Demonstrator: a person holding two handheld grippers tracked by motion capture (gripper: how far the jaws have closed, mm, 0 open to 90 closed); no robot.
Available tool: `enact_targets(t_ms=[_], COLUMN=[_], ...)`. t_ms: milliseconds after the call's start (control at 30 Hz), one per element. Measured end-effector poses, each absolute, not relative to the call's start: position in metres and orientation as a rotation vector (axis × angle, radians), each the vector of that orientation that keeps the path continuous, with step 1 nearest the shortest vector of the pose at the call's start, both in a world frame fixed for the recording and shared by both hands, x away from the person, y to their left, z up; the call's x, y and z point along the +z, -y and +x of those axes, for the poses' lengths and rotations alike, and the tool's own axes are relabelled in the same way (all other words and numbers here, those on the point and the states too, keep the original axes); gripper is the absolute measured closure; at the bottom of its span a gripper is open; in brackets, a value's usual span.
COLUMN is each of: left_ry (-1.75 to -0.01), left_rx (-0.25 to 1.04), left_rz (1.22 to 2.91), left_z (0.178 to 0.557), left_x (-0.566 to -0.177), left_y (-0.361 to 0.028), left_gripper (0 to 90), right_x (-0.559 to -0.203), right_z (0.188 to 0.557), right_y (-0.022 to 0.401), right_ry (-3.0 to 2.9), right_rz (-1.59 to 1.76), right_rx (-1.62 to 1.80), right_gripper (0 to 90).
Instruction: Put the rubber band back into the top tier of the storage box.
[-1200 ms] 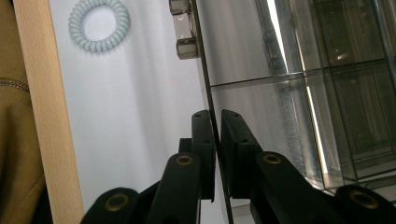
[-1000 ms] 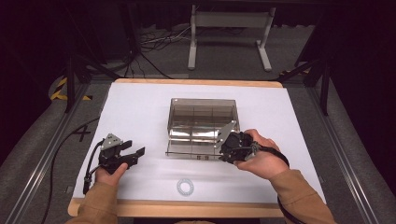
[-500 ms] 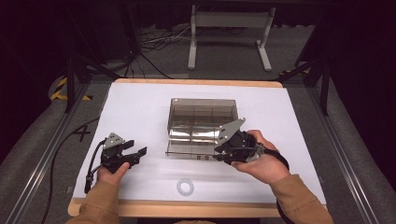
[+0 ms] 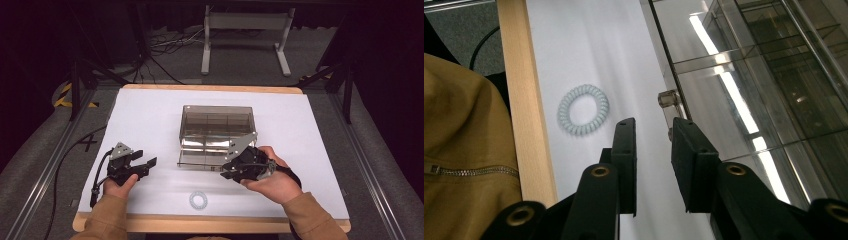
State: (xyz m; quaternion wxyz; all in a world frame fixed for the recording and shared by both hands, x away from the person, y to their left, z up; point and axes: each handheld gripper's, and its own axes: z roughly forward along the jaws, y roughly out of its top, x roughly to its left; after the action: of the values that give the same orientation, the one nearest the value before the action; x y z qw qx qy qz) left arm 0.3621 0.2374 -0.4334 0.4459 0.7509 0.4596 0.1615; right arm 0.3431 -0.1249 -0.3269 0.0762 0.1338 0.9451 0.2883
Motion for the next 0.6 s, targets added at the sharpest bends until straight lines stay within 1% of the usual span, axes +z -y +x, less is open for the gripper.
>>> enact_targets(t_ms=[333, 600], left_ry=[-1.138, -1.138], left_rx=[0.4, 0.401], left_rz=[1.861, 1.861], left_z=[0.362, 0.362], left_x=[-0.433, -0.433], left_y=[-0.237, -0.237], left_gripper=[36.4, 36.3], right_x=[-0.334, -0.343], right_z=[0.339, 0.335], right_y=[0.12, 0.115], right_ry=[-2.808, -2.822], right_rz=[0.433, 0.444], right_rx=[0.972, 0.968], right_gripper=[72.0, 71.9])
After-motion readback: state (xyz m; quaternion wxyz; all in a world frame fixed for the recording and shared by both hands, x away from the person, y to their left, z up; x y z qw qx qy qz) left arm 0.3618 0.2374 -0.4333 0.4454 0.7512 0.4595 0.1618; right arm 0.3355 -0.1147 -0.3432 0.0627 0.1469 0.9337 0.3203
